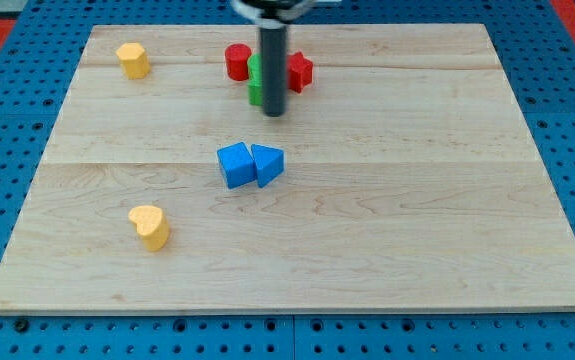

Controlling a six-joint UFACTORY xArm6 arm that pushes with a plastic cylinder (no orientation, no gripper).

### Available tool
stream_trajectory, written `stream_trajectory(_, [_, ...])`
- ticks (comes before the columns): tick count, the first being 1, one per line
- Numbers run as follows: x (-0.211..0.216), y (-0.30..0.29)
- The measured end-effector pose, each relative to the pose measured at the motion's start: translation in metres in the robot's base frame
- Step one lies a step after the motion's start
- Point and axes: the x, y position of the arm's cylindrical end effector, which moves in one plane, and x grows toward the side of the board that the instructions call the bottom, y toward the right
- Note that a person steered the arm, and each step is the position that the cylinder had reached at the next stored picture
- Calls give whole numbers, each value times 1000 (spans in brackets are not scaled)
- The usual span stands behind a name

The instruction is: Place the blue cube right to the red star

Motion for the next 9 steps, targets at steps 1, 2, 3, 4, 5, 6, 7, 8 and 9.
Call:
stream_trajectory(1, [32, -58])
stream_trajectory(2, [105, -33])
stream_trajectory(3, [127, -17])
stream_trajectory(4, [140, 17])
stream_trajectory(5, [151, 66])
stream_trajectory(6, [147, 94])
stream_trajectory(7, [128, 116])
stream_trajectory(8, [100, 141])
stream_trajectory(9, [69, 174])
